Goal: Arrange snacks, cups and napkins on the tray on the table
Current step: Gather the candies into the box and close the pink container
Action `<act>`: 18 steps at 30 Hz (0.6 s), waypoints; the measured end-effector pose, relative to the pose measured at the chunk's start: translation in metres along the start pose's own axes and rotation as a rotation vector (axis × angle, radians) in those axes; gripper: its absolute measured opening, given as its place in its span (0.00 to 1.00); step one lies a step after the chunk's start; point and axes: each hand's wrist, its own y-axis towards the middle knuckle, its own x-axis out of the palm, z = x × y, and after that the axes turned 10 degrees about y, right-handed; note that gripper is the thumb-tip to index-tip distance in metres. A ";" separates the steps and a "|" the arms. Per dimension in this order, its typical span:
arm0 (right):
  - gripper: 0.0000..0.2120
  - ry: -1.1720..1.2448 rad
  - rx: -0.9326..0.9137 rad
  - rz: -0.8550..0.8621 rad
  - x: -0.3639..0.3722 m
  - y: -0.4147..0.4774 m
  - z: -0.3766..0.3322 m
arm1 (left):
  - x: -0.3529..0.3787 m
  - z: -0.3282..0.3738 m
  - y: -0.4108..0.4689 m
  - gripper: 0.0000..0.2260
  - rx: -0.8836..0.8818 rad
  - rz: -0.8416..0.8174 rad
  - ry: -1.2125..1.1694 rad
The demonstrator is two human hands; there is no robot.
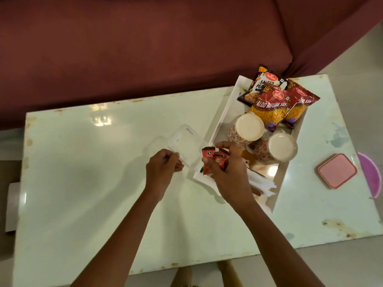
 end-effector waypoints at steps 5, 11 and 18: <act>0.09 -0.324 -0.024 -0.157 0.028 -0.008 0.007 | -0.015 -0.024 -0.044 0.08 0.038 -0.070 0.006; 0.14 -0.420 -0.017 -0.071 0.036 -0.035 0.018 | -0.017 -0.035 -0.077 0.08 0.054 -0.063 0.028; 0.06 -0.310 -0.144 0.103 -0.002 -0.069 0.012 | -0.007 -0.035 -0.103 0.08 0.056 -0.085 0.091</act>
